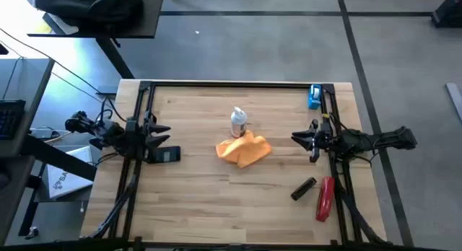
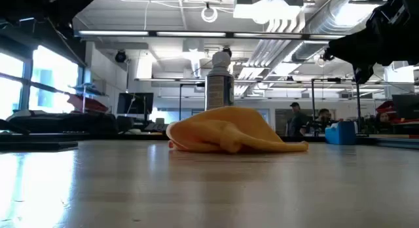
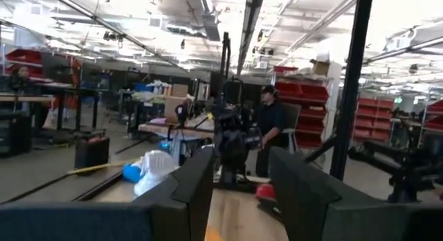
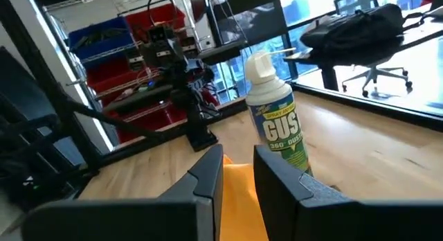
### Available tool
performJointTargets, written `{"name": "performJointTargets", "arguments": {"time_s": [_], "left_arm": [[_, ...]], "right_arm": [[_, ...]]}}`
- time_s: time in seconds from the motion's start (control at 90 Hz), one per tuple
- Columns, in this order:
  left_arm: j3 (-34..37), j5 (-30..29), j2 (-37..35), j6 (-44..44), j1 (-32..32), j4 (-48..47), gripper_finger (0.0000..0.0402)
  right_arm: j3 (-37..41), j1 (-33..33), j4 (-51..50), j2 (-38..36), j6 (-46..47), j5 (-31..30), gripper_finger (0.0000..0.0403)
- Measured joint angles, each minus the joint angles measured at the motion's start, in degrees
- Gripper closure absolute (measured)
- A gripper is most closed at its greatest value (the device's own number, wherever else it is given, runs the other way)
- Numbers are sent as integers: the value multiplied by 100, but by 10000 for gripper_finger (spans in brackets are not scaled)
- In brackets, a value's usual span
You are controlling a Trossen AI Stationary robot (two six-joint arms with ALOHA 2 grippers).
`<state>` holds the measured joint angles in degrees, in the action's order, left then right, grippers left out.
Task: Apply microfiber cloth
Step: Return to Home Position
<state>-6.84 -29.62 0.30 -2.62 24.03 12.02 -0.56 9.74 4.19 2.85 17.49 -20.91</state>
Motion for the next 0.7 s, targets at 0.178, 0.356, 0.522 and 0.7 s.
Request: {"name": "performJointTargets", "arguments": {"time_s": [0.178, 0.356, 0.522, 0.7], "left_arm": [[209, -5, -2, -200, 0, 384, 280], [219, 0, 0, -305, 0, 421, 280], [219, 61, 0, -307, 0, 414, 280], [219, 621, 0, -377, 0, 412, 289]], "right_arm": [[0, -138, -8, 0, -251, 364, 373], [2, -591, -31, 0, -251, 840, 400], [2, -1031, -177, 5, -339, 1181, 402], [2, -1200, -236, 7, -295, 1565, 403]]}}
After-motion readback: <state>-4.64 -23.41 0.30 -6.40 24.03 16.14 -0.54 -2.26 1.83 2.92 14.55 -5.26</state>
